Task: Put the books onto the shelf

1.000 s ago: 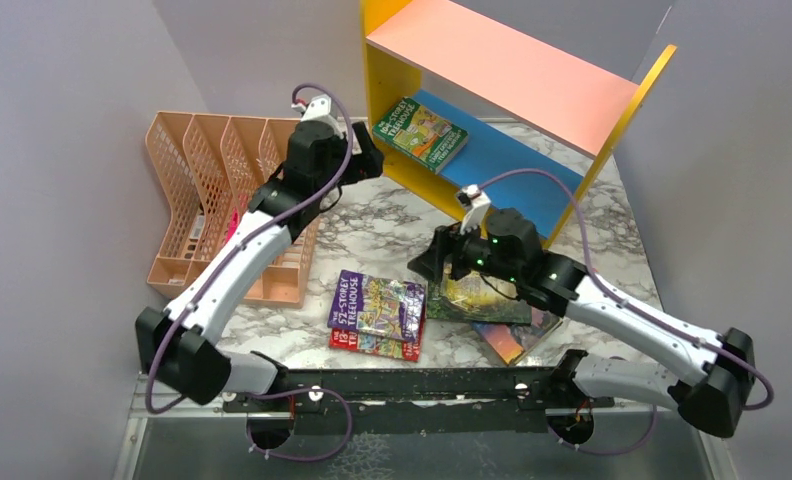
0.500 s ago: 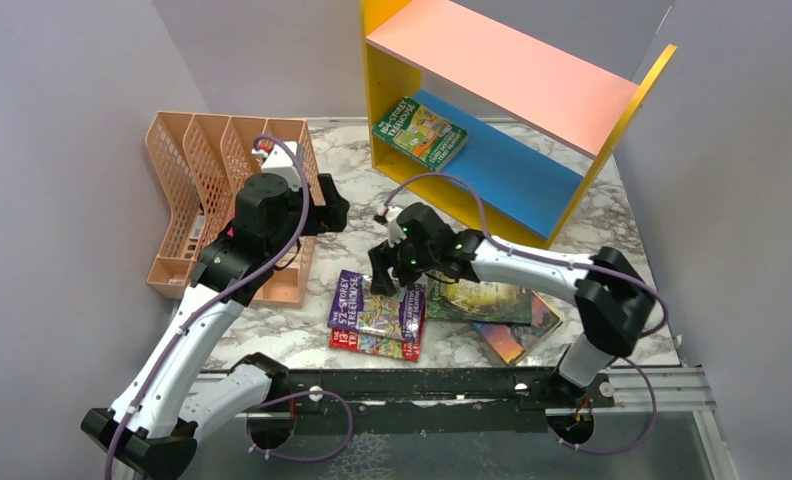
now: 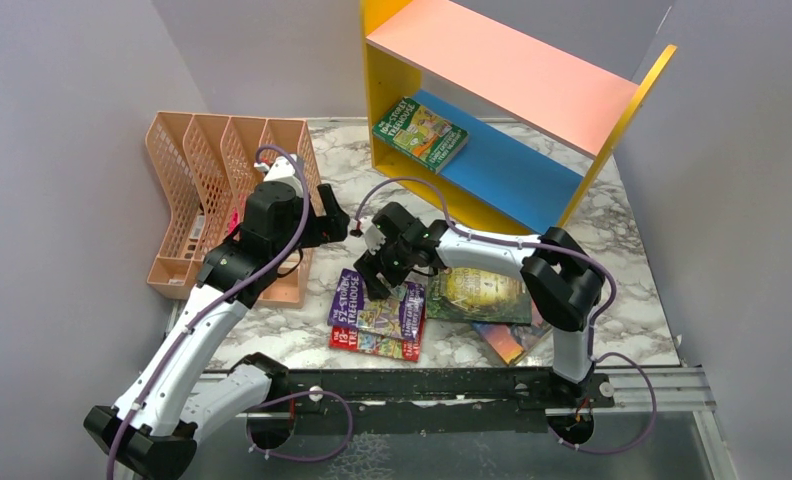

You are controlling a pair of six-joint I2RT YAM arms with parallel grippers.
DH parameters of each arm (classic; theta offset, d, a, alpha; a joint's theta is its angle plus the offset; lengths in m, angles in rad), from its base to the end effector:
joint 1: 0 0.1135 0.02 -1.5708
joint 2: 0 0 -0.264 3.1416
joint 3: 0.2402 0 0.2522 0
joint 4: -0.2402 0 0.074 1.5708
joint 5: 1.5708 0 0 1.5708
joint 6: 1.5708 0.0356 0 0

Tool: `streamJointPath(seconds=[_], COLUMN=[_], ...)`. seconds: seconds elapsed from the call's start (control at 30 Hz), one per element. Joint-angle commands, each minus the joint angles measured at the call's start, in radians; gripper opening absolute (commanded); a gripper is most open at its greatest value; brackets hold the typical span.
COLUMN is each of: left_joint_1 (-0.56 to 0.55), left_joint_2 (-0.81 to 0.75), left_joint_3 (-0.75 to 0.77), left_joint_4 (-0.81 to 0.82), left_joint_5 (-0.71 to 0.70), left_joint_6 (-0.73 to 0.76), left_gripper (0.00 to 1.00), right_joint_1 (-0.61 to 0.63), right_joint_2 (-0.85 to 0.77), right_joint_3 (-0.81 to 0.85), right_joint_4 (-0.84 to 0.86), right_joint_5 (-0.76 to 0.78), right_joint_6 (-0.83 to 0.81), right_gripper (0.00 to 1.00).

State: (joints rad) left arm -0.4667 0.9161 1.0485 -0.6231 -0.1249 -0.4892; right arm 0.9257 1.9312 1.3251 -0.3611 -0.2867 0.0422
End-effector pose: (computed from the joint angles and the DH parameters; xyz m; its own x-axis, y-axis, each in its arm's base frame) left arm 0.1722 -0.0818 0.3632 -0.5352 -0.2525 -0.8061 0.1097 0.9254 -0.3626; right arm 0.2385 0.3337 0.1813 -0.5310 -0.6383 -0.5573 -0.8413 0.4758 0.2566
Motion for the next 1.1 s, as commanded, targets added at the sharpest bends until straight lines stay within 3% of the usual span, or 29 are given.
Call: streamJointPath(seconds=[0.0,0.1,0.2,0.33,0.47,0.87,1.07], left_joint_1=[0.002,0.002,0.002,0.002,0.002,0.002,0.002], left_joint_2=[-0.014,-0.014,-0.012,-0.017,-0.037,-0.132,-0.169], left_joint_3=[0.003,0.003,-0.002,-0.023,-0.071,-0.285,-0.328], left_joint_4=[0.005,0.004,0.005,0.000,-0.017,-0.035,-0.030], left_joint_5=[-0.021,-0.019,-0.003,0.047,0.069,0.093,0.047], left_joint_6=[-0.018,-0.024,-0.037,-0.075,-0.136,-0.400,-0.407], left_gripper=[0.92,0.92,0.92,0.92,0.92,0.92,0.93], right_joint_1=[0.004,0.003,0.002,0.002,0.002,0.001,-0.037], right_joint_2=[0.033,0.015,0.016,-0.004,-0.063,-0.276,-0.360], right_joint_3=[0.002,-0.013,-0.002,0.002,-0.061,-0.198,-0.218], right_joint_4=[-0.045,-0.026,-0.050,-0.070,0.019,0.320,0.398], right_joint_5=[0.017,0.016,-0.108,-0.171,-0.187,-0.009,0.069], right_joint_6=[-0.053,-0.045,-0.028,0.046,0.122,0.459,0.569], right_gripper=[0.77,0.78,0.68,0.20,0.01,0.01,0.01])
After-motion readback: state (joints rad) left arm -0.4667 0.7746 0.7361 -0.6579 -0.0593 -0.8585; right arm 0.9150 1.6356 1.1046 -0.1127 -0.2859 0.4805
